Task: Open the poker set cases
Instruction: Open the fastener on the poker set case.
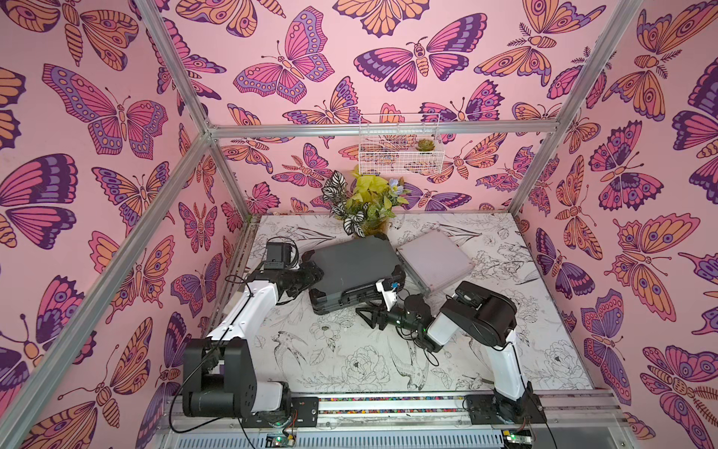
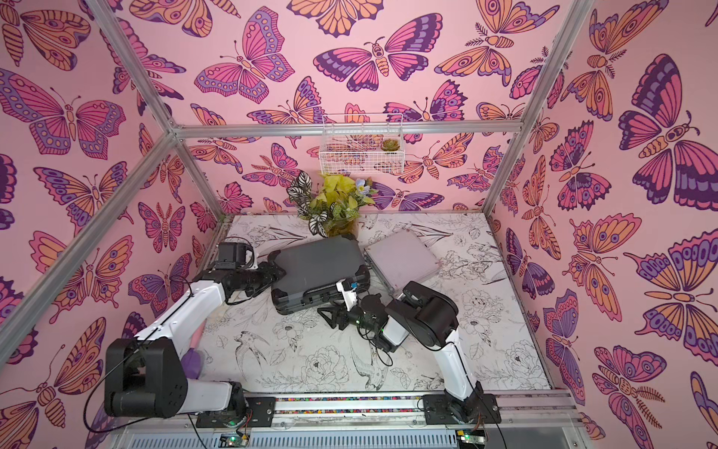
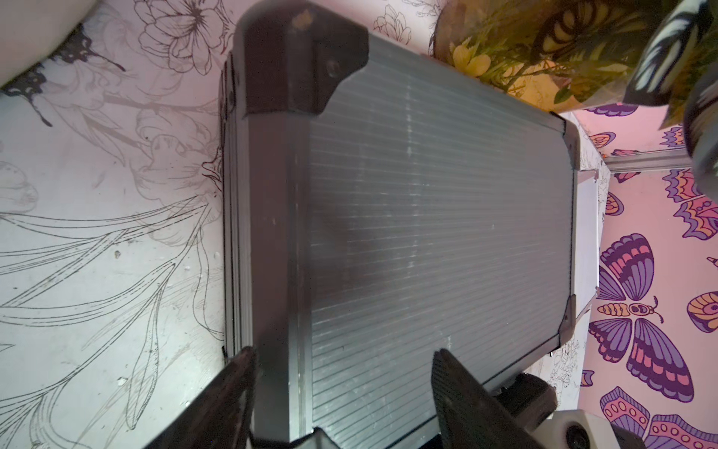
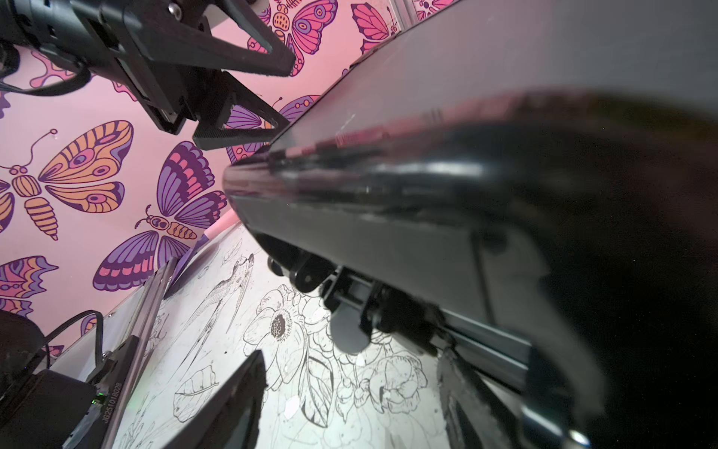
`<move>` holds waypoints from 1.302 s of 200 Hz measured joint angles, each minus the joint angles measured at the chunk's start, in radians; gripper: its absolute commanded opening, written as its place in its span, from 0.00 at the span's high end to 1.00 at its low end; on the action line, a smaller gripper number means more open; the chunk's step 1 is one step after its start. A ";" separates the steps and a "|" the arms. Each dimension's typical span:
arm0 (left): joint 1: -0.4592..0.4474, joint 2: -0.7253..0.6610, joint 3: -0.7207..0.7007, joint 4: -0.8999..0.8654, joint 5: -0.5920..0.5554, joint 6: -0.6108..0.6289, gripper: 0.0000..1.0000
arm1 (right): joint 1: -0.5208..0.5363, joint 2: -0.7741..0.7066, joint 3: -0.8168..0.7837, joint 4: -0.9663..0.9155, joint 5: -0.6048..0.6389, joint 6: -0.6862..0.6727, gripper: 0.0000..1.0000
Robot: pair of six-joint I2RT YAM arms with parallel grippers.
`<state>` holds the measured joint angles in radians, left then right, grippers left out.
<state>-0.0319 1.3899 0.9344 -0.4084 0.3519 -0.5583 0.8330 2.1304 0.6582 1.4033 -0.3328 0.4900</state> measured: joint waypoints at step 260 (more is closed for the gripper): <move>0.014 0.045 -0.047 0.024 0.001 -0.011 0.28 | 0.002 0.020 0.012 -0.001 -0.008 -0.020 0.28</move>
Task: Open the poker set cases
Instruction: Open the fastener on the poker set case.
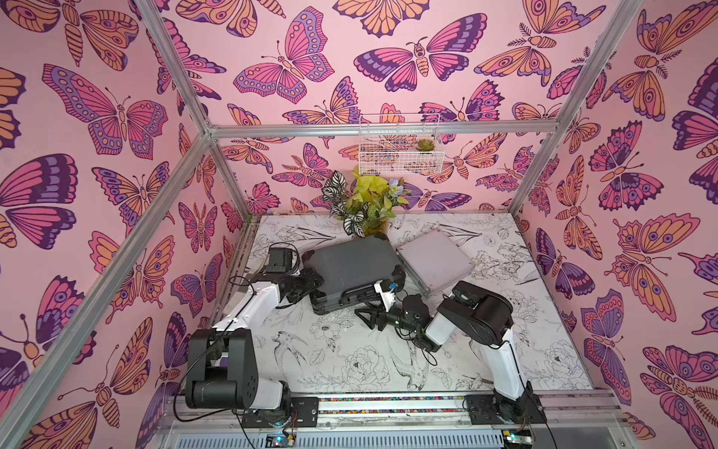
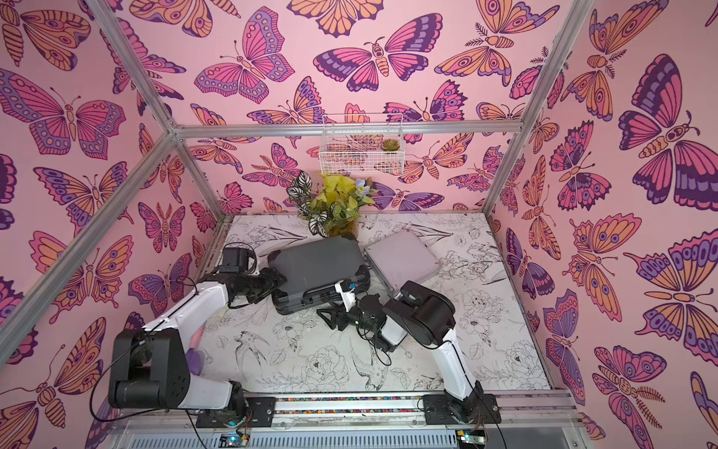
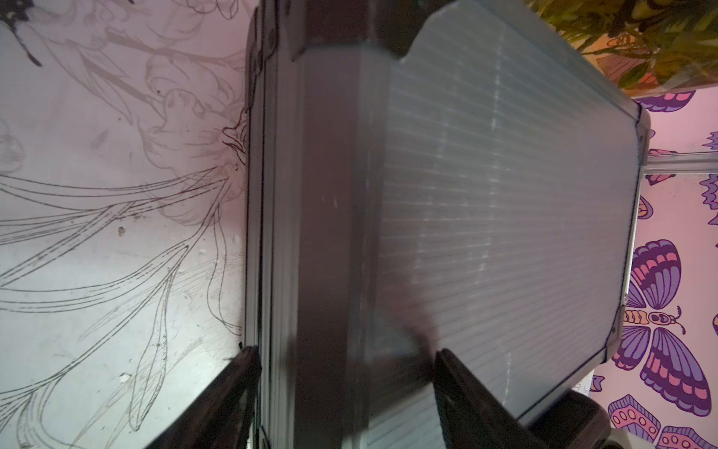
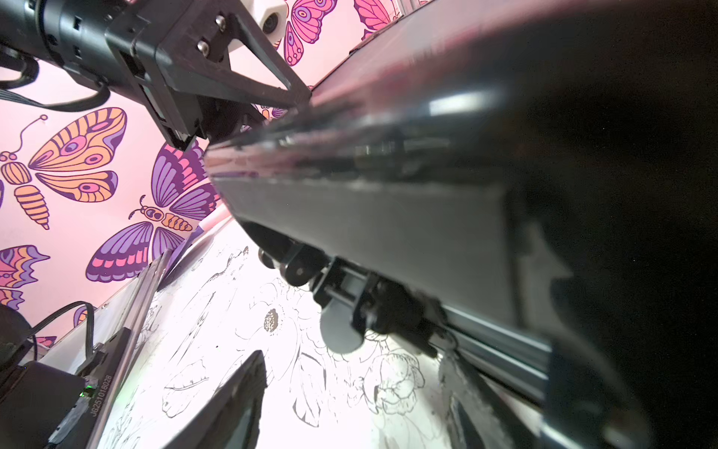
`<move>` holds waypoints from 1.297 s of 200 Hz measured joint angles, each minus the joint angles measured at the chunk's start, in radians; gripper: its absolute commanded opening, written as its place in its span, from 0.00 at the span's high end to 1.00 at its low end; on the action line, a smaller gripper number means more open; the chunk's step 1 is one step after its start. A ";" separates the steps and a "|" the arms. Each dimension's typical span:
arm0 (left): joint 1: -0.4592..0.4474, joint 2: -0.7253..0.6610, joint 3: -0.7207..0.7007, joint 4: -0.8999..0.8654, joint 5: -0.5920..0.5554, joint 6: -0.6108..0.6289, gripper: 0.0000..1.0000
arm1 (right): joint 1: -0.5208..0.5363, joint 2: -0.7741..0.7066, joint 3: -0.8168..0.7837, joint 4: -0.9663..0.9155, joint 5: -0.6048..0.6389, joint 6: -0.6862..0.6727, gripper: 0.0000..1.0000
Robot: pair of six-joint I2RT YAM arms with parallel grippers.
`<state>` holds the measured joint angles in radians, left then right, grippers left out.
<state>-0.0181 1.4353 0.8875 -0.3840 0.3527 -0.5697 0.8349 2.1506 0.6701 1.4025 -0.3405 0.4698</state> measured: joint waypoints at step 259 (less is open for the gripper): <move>0.013 -0.006 -0.037 0.070 0.015 -0.016 0.30 | -0.001 -0.015 -0.006 0.000 -0.027 -0.006 0.27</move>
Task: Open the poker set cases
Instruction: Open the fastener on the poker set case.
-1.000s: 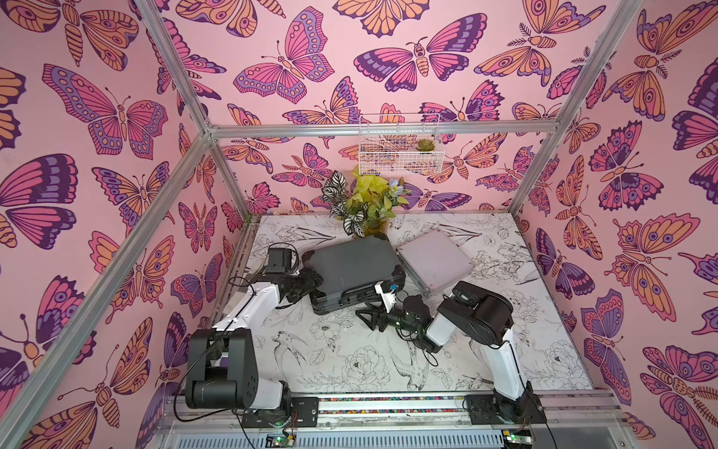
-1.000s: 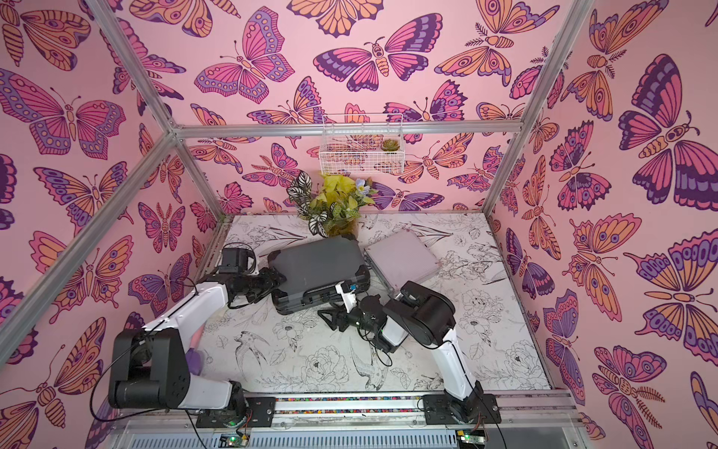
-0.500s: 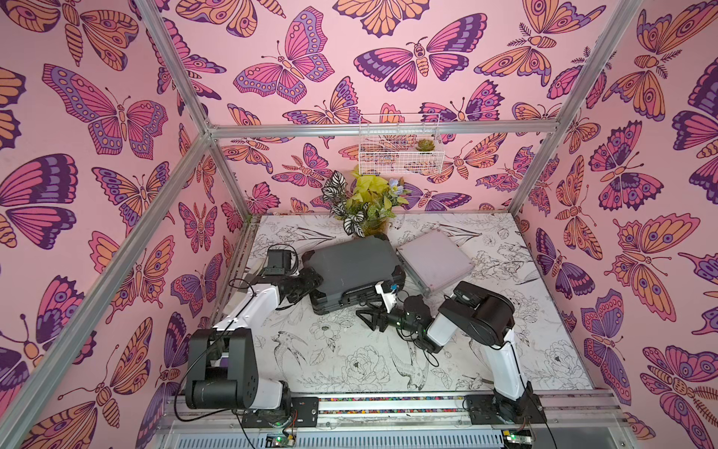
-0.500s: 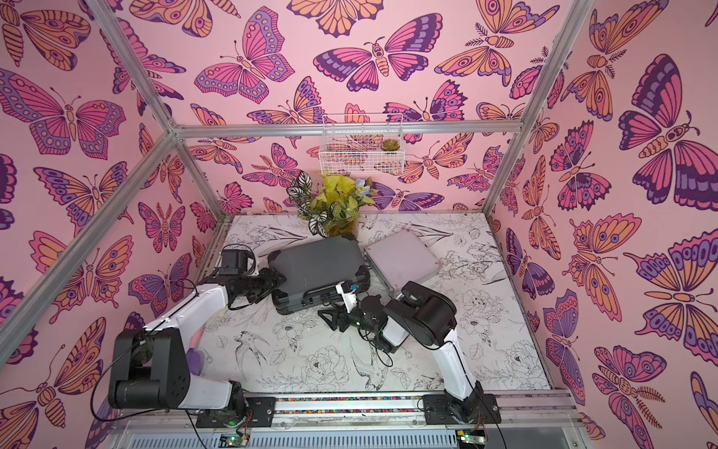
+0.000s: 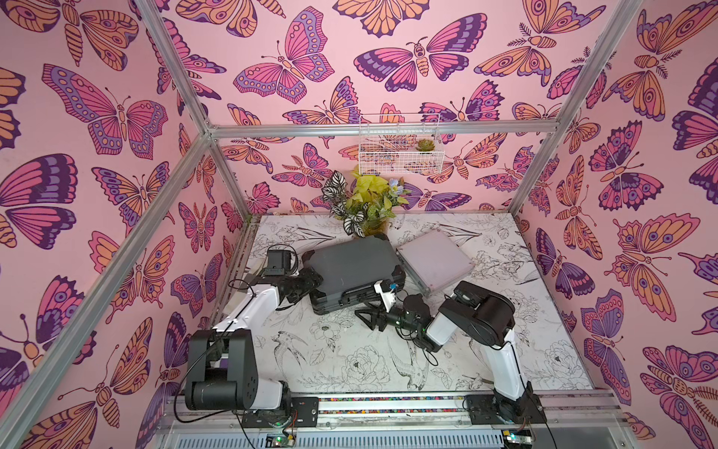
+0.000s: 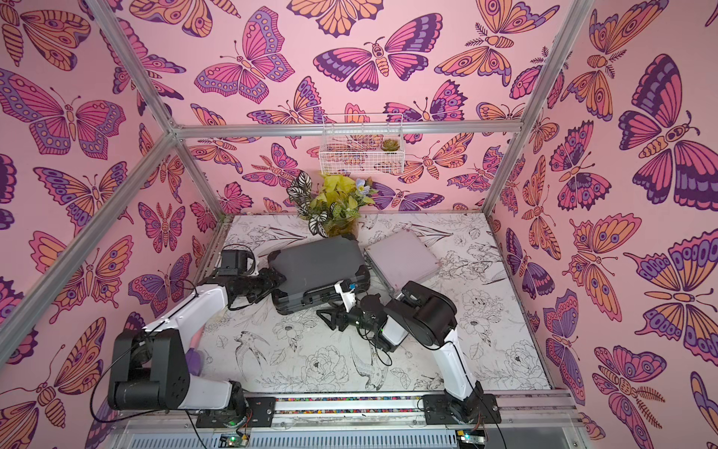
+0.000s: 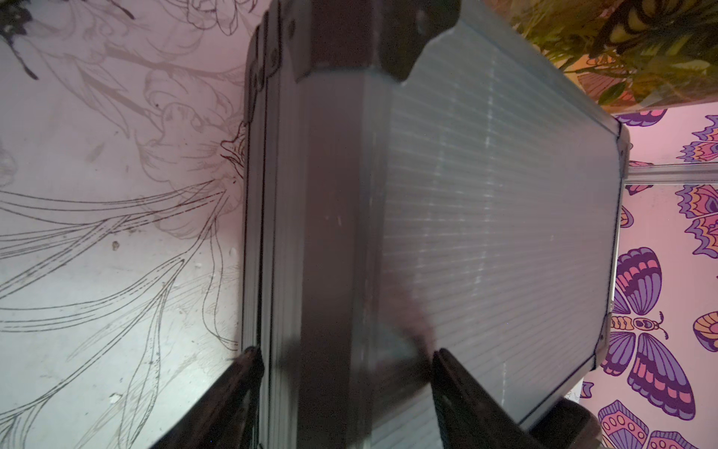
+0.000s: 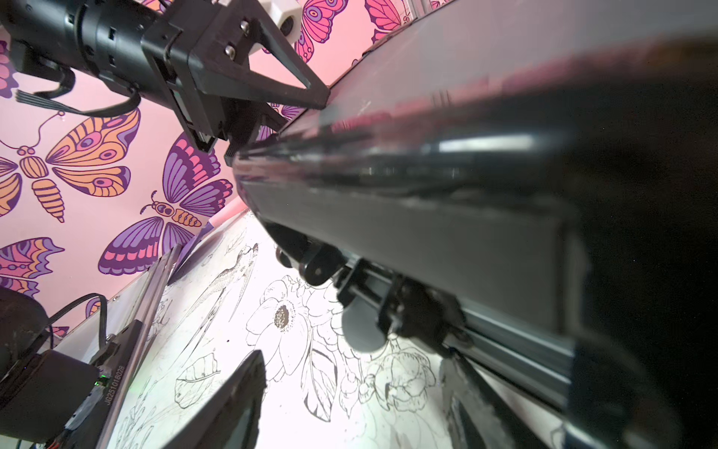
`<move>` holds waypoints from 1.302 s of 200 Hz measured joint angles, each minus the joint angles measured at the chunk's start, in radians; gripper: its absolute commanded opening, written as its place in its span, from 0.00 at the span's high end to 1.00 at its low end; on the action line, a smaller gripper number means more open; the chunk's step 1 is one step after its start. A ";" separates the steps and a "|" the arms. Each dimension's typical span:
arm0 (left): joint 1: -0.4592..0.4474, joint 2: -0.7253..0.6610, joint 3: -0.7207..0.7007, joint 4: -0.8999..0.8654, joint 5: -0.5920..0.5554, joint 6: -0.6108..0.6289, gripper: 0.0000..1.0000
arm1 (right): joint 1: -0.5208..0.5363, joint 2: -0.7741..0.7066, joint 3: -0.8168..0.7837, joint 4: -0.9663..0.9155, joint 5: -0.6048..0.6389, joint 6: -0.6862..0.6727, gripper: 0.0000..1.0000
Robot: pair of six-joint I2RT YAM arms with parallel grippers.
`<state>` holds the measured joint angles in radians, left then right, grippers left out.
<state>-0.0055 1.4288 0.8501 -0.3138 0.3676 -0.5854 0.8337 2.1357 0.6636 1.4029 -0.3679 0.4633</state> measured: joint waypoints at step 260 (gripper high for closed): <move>0.000 0.000 -0.017 0.023 0.000 -0.004 0.31 | -0.022 0.006 -0.004 0.001 -0.024 0.032 0.26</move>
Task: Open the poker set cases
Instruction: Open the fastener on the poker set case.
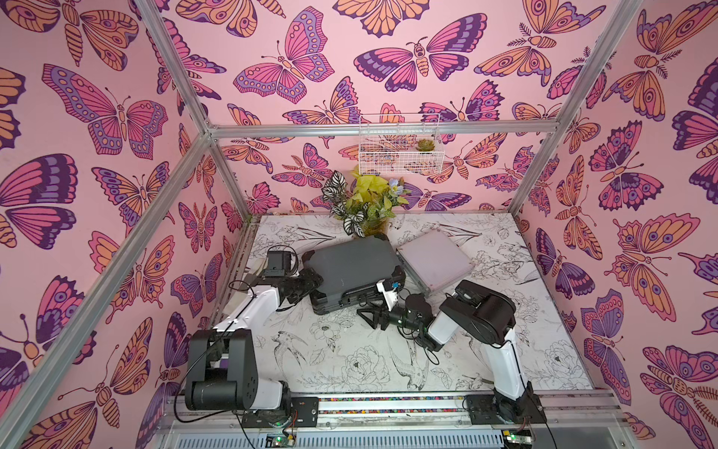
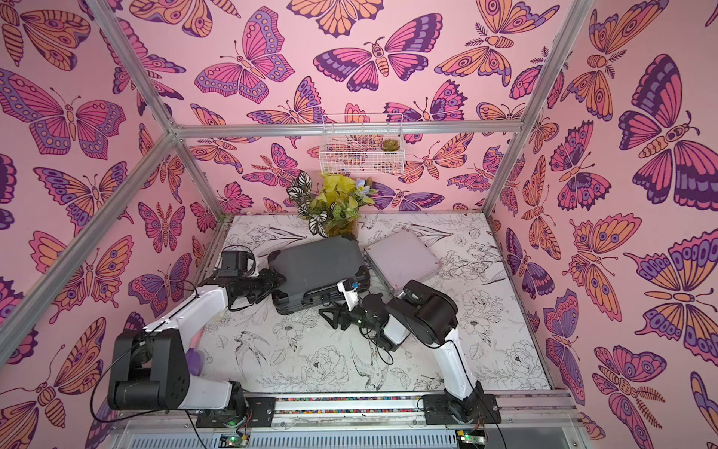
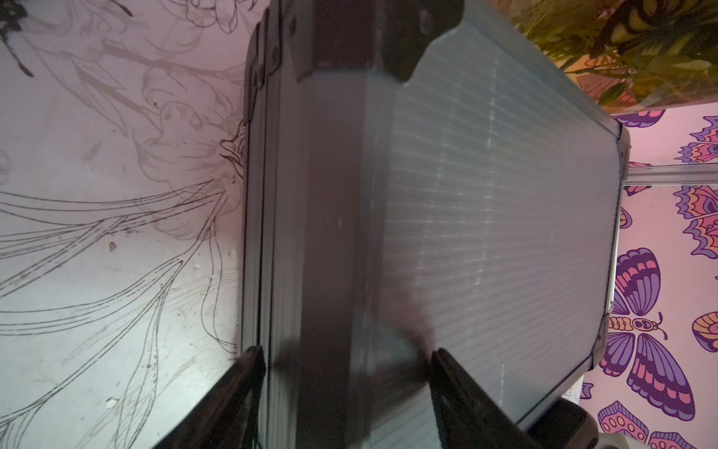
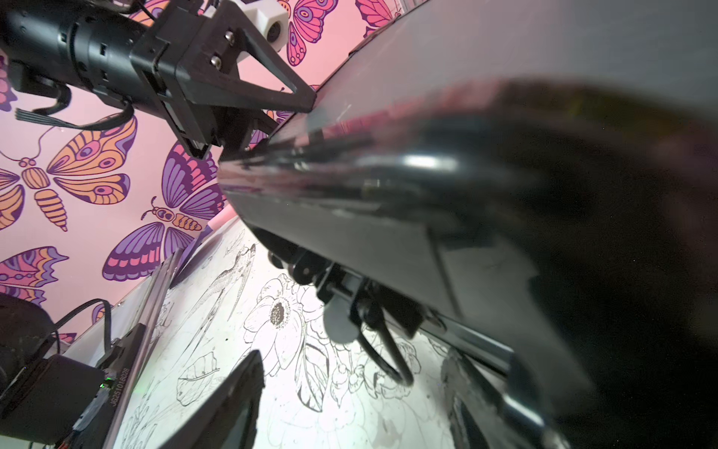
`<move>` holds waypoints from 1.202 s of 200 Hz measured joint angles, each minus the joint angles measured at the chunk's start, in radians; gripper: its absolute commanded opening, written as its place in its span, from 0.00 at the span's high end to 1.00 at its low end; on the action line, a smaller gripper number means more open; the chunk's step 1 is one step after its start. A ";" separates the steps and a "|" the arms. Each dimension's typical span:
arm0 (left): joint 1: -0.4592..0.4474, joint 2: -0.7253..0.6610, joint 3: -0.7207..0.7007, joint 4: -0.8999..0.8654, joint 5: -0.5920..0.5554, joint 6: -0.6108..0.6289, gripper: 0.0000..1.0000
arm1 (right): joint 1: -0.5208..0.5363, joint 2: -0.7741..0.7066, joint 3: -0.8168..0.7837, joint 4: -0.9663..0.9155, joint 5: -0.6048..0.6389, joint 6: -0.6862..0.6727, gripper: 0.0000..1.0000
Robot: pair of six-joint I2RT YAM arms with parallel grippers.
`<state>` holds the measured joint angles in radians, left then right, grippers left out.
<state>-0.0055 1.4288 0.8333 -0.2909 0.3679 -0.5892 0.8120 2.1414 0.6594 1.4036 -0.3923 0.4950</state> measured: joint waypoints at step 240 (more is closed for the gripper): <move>0.008 -0.001 -0.007 0.016 0.003 -0.021 0.25 | 0.002 -0.106 -0.040 0.000 -0.053 0.002 0.38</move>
<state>0.0021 1.4277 0.8261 -0.2745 0.3710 -0.6106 0.8139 2.0350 0.6189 1.4033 -0.4450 0.4969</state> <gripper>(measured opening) 0.728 0.619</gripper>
